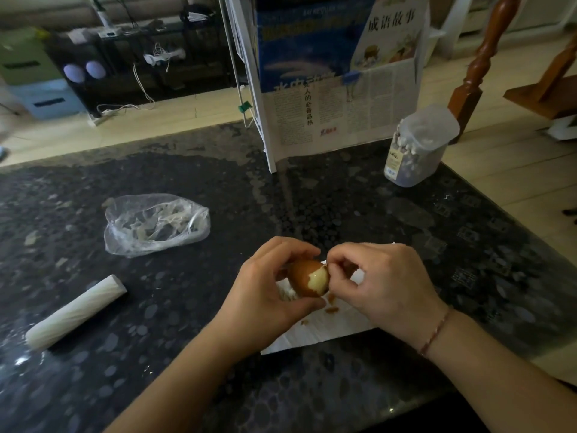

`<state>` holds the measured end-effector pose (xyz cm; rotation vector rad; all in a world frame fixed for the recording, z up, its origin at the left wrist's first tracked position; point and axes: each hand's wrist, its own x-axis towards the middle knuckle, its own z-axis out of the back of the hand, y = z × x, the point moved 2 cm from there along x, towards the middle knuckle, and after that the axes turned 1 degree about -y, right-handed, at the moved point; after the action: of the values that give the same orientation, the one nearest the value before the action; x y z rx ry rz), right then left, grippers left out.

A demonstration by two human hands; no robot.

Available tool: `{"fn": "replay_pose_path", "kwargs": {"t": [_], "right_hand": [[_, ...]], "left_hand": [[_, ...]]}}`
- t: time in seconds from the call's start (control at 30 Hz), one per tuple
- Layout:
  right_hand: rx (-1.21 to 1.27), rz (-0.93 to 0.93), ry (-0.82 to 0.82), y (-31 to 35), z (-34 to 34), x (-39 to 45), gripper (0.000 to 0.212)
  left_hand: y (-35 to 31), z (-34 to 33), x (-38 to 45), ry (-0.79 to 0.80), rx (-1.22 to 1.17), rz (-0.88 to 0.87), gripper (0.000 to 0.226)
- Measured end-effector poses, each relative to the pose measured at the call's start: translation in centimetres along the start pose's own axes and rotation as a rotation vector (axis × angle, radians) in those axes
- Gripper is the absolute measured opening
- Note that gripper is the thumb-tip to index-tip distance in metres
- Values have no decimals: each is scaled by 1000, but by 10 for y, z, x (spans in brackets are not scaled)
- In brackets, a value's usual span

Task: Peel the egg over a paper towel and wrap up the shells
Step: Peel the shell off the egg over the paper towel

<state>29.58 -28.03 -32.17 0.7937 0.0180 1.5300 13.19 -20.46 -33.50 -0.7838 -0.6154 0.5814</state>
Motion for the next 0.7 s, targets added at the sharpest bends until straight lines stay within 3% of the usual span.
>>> {"fn": "replay_pose_path", "kwargs": {"t": [0.17,0.37,0.7], "right_hand": [[192,-47,6,-4,3,-2,15],[140,-40,56,-6,3,-2,17],[-258,-16,321,-15,4,-3,34]], "left_hand": [[0,-1,-1,-9,-89,-2,53],[1,0,-1,-53,-188,-12,52],[9,-1,-1,-73,-177,43,52]]}}
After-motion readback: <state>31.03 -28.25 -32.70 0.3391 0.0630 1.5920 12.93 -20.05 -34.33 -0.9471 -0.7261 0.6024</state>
